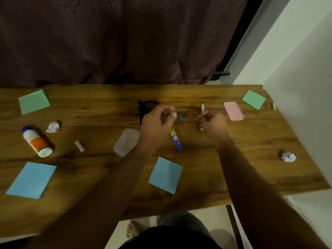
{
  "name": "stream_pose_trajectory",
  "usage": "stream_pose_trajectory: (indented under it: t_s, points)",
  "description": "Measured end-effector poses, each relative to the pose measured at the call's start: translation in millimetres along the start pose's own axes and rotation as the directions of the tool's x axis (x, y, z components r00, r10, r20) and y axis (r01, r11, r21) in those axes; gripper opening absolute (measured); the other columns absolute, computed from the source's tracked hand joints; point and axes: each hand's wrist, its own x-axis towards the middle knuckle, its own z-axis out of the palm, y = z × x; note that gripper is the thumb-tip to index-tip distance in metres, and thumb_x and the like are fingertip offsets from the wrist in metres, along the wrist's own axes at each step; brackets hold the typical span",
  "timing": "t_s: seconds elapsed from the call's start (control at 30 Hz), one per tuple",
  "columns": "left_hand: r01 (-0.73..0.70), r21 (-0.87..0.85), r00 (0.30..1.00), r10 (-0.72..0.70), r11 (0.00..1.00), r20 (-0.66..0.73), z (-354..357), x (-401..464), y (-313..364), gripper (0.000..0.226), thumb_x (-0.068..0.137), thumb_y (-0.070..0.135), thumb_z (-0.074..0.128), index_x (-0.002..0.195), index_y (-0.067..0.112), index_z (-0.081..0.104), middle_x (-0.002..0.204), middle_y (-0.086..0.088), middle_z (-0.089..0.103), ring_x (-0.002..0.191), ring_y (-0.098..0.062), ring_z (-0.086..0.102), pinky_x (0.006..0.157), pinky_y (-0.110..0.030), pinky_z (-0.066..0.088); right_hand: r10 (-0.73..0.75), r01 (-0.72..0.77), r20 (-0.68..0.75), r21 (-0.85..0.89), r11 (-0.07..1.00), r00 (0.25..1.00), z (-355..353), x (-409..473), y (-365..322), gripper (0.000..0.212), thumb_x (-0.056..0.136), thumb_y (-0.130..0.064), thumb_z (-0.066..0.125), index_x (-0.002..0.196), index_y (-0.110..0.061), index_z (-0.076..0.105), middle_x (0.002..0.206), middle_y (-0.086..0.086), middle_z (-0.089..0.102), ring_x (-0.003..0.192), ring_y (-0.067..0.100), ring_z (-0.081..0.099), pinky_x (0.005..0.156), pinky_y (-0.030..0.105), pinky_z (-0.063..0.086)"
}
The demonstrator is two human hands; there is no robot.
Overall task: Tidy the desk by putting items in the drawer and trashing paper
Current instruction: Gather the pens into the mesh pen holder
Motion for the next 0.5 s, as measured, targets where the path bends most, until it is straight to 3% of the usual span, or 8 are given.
stream_pose_trajectory:
  t_s: [0.17,0.27,0.37,0.5]
  points:
    - [0.031,0.126,0.997,-0.039,0.992,0.06,14,4,1,0.021,0.093,0.027,0.06,0.113,0.023,0.063,0.102,0.011,0.065,0.087,-0.001,0.062,0.075,-0.022,0.055,0.083,-0.082,-0.001,-0.211,0.974,0.997,-30,25,46,0.018,0.093,-0.019,0.054,0.096,-0.009,0.068,0.095,0.008,0.071,0.079,0.02,0.064,0.063,0.026,0.046]
    - [0.047,0.193,0.998,-0.056,0.98,0.038,26,14,0,0.023,0.092,0.025,0.062,0.115,0.023,0.063,0.105,0.01,0.064,0.087,-0.001,0.057,0.072,-0.014,0.046,0.048,-0.01,0.101,-0.343,0.939,0.994,-36,38,54,0.019,0.093,-0.017,0.055,0.104,-0.006,0.066,0.103,0.012,0.068,0.086,0.026,0.064,0.066,0.029,0.046]
    - [0.078,0.226,0.995,-0.091,0.971,0.046,52,29,-3,0.027,0.091,0.024,0.064,0.118,0.02,0.062,0.11,0.006,0.064,0.097,-0.007,0.059,0.082,-0.022,0.049,-0.009,0.135,0.259,-0.474,0.87,0.966,-38,52,60,0.022,0.096,-0.019,0.055,0.112,-0.008,0.066,0.107,0.011,0.067,0.097,0.029,0.064,0.076,0.034,0.051]
    - [0.143,0.386,0.978,-0.19,0.911,0.086,96,52,-23,0.038,0.089,0.027,0.066,0.125,0.021,0.057,0.122,-0.001,0.06,0.112,-0.016,0.057,0.093,-0.032,0.048,-0.046,0.236,0.379,-0.472,0.849,0.924,-34,80,78,0.023,0.093,-0.017,0.053,0.111,-0.017,0.067,0.106,0.007,0.069,0.093,0.023,0.064,0.075,0.031,0.053]
